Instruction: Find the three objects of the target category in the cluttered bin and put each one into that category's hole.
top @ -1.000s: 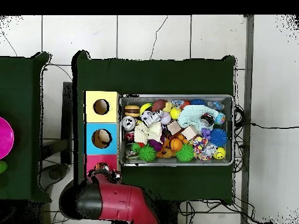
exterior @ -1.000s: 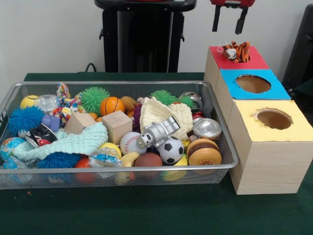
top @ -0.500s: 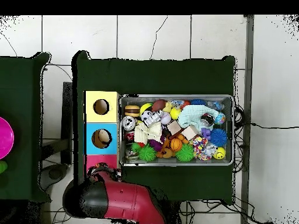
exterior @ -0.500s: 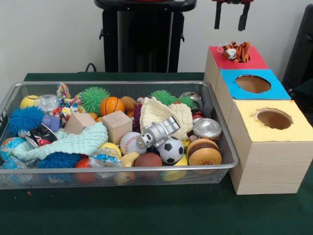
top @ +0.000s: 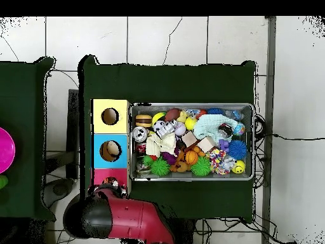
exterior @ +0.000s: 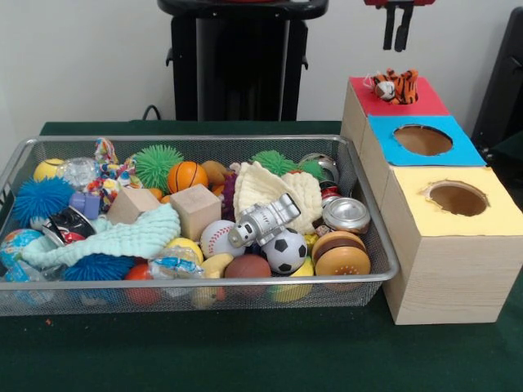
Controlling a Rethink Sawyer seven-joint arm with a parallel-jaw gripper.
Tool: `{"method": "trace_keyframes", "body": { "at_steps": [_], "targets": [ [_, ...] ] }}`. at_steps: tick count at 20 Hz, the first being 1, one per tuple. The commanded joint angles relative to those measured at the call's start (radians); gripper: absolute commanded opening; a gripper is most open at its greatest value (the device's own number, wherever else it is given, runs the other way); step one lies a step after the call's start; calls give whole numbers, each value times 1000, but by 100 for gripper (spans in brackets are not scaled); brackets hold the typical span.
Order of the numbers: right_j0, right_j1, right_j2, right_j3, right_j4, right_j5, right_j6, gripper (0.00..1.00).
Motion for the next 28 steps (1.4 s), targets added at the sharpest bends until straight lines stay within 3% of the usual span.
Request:
{"method": "trace_keyframes", "body": {
  "at_steps": [1, 3, 7, 10, 15, 23, 28],
  "targets": [
    [-12, 59, 94, 46, 1, -75, 134, 0],
    [-18, 80, 106, 52, 2, -120, 142, 0],
    [-37, 200, 135, 54, -7, -286, 182, 0],
    [2, 289, 78, -4, -42, -323, 177, 0],
    [23, 343, 48, -24, -35, -362, 159, 0],
    [32, 333, 36, -21, -23, -332, 151, 0],
    [69, 228, 2, -16, -7, -174, 150, 0]
  ]
}}
